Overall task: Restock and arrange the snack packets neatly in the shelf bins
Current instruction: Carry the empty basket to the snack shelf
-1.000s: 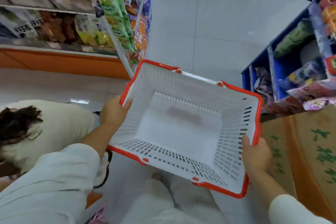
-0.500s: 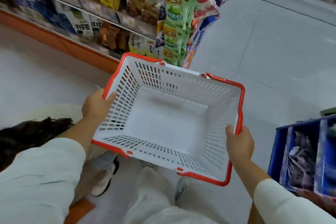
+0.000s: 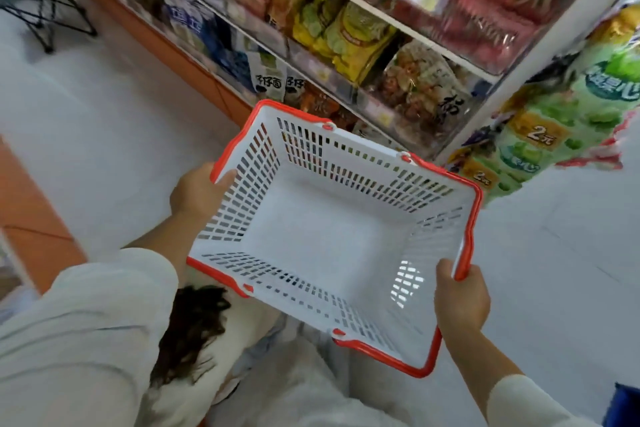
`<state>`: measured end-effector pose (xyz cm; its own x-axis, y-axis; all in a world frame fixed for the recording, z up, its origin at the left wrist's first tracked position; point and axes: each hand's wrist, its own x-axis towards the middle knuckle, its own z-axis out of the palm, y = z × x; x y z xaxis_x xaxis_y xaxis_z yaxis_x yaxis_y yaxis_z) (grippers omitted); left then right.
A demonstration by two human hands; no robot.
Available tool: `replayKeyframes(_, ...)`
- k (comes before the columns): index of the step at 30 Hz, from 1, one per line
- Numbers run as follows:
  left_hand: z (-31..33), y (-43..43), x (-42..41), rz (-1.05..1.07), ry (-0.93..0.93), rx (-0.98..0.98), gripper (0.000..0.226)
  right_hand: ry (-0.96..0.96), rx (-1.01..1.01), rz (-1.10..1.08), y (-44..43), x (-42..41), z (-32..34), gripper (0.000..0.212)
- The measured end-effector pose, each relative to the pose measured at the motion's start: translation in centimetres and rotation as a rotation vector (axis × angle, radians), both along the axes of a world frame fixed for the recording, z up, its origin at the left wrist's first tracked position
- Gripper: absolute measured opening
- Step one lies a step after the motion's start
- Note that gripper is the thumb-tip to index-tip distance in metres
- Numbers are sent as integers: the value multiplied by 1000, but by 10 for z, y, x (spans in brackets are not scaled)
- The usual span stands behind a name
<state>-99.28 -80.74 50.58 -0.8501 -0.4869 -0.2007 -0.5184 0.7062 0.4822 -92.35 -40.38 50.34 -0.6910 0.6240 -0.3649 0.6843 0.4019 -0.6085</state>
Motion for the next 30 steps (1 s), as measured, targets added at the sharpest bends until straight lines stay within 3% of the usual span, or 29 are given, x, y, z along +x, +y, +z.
replayKeyframes(9, 10, -105, -22, 258, 1, -39, 32, 15, 22, 260, -100, -105, -20, 22)
replayKeyframes(15, 8, -155, -9, 502, -4, -53, 34, 26, 35, 585, -164, -206, -24, 31)
replayKeyframes(26, -4, -229, 17, 846, 161, 0, 40, 123, 59, 966, -330, -340, 5, 29)
replayKeyframes(30, -19, -281, 14, 949, 150, 3, 53, 119, 65, 1043, -404, -373, 2, 28)
